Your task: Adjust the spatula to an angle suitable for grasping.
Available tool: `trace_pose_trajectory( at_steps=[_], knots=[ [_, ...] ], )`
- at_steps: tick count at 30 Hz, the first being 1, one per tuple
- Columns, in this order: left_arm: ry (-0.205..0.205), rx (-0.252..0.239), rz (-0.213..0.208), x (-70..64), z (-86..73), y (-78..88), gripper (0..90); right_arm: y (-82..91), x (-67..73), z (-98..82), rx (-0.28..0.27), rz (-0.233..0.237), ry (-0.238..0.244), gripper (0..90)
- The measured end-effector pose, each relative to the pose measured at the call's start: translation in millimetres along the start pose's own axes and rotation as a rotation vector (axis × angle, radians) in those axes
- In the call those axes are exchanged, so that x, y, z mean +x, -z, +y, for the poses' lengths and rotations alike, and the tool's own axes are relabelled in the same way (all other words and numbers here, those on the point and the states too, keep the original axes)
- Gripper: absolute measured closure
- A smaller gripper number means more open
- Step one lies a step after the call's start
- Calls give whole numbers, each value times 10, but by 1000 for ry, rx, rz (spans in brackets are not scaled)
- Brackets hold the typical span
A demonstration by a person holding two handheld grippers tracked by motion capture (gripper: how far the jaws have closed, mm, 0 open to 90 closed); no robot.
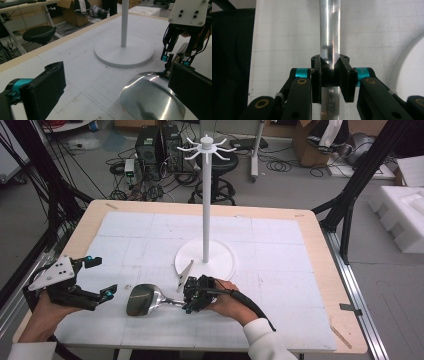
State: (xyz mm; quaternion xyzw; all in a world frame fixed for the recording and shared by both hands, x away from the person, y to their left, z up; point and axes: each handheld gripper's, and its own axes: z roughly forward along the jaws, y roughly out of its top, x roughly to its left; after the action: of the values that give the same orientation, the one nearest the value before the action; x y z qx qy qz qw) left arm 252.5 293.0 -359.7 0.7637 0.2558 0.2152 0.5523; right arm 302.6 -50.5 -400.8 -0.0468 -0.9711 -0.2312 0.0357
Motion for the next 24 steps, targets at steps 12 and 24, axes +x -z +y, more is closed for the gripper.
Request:
trace_pose_trajectory(
  at_steps=[12, 24],
  knots=[
    [4, 5, -4, 5, -12, -10, 18, -132, -32, 19, 3, 8, 50, 736],
    [-2, 15, -10, -14, -12, -33, 18, 141, -63, -25, -130, -34, 48, 635]
  ],
)
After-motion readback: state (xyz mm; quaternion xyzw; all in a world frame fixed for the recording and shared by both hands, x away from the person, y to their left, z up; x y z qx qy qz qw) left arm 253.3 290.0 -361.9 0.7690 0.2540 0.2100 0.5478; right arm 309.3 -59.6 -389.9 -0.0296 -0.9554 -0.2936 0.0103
